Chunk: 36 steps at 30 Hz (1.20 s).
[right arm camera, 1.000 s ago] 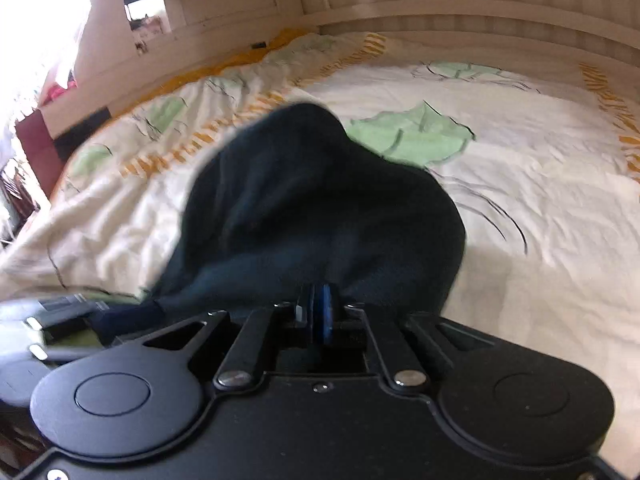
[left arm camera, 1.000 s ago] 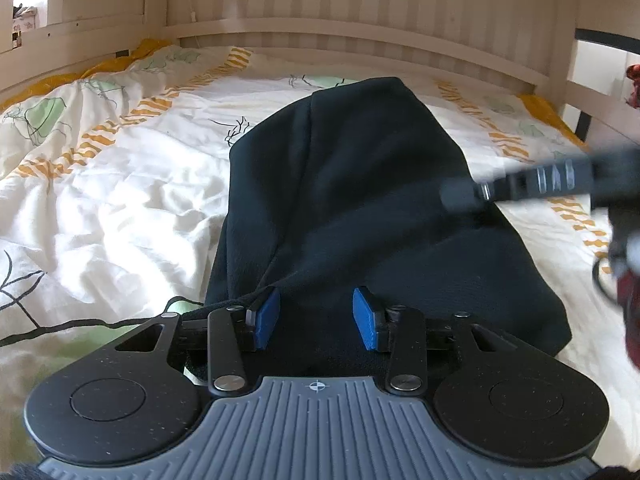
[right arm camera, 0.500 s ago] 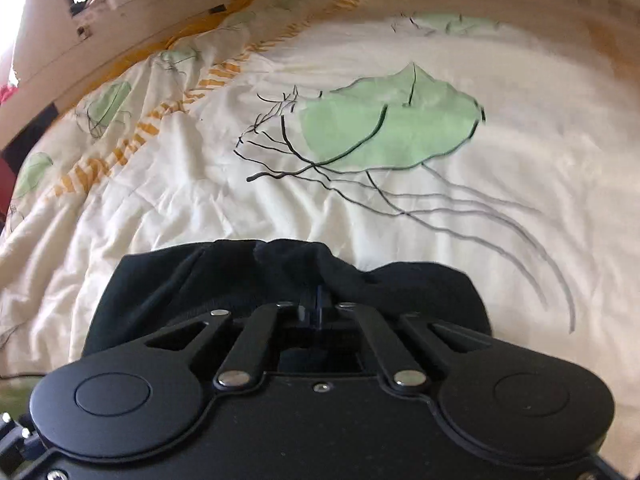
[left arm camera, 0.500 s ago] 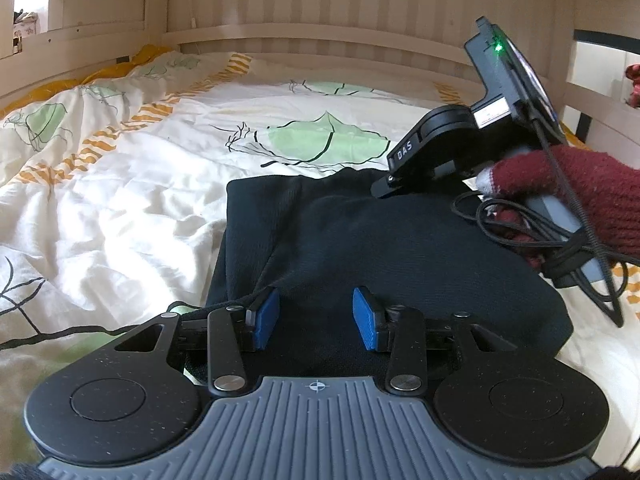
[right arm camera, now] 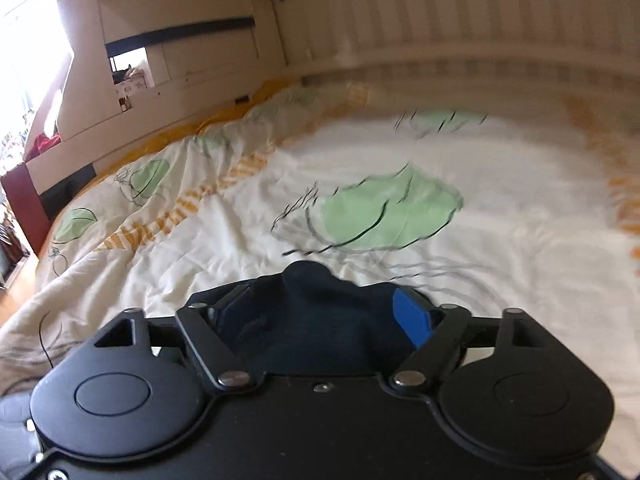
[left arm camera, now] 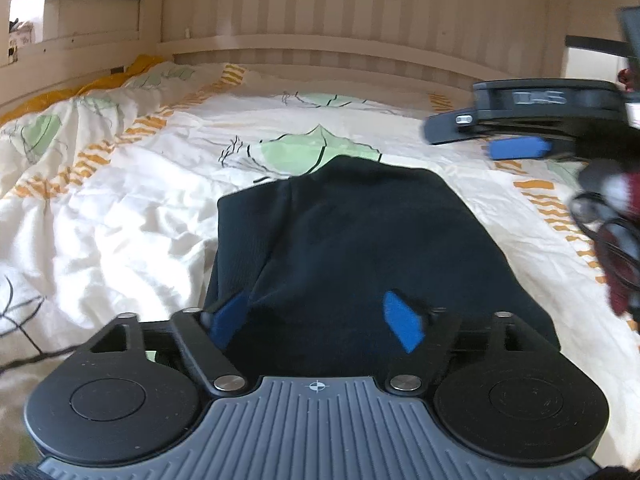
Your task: Fold large clothes
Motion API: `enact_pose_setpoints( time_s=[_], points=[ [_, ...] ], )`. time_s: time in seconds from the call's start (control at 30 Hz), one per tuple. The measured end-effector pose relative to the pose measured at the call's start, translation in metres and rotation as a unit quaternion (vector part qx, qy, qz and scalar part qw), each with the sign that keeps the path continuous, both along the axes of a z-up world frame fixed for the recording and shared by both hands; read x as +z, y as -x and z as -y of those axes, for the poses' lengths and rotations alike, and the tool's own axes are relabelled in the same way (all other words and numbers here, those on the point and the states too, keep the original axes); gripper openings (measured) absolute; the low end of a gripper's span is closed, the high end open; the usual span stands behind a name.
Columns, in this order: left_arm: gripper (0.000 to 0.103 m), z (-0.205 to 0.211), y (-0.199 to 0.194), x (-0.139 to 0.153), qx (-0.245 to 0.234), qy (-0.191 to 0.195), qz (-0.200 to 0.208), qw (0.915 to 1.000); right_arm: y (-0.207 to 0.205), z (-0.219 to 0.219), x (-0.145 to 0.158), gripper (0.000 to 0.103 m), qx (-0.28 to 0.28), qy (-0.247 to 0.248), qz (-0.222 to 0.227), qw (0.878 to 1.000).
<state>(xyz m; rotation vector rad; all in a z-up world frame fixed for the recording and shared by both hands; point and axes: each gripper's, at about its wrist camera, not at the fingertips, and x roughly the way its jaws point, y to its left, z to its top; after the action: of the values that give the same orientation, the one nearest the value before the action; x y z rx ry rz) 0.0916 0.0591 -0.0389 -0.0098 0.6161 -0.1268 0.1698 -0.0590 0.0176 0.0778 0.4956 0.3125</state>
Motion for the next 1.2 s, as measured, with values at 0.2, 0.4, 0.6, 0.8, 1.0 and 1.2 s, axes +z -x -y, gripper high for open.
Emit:
enact_pose_setpoints(
  time_s=[0.2,0.4,0.6,0.8,1.0,1.2],
  points=[
    [0.103,-0.001,0.004,0.014,0.022,-0.017,0.014,0.9995,0.034,0.018,0.008,0.103,-0.048,-0.016,0.005,0.999],
    [0.103,-0.001,0.012,0.033,0.025,-0.011,-0.002,0.9996,0.063,0.027,0.005,0.103,-0.09,-0.029,-0.017,0.995],
    [0.103,0.007,0.025,0.047,0.008,-0.012,-0.033,0.9994,0.092,0.024,0.001,0.103,-0.113,-0.025,-0.035,0.993],
    [0.103,0.014,0.042,0.053,0.01,-0.019,-0.055,0.9983,0.121,0.025,-0.001,0.103,-0.122,-0.035,-0.047,0.991],
    [0.102,0.019,0.058,0.061,0.037,-0.034,-0.053,0.9973,0.144,0.024,-0.003,0.103,-0.138,-0.021,-0.058,0.989],
    [0.102,0.027,0.065,0.06,0.044,-0.059,-0.067,0.995,0.16,0.02,-0.005,0.102,-0.151,0.0,-0.072,0.986]
  ],
)
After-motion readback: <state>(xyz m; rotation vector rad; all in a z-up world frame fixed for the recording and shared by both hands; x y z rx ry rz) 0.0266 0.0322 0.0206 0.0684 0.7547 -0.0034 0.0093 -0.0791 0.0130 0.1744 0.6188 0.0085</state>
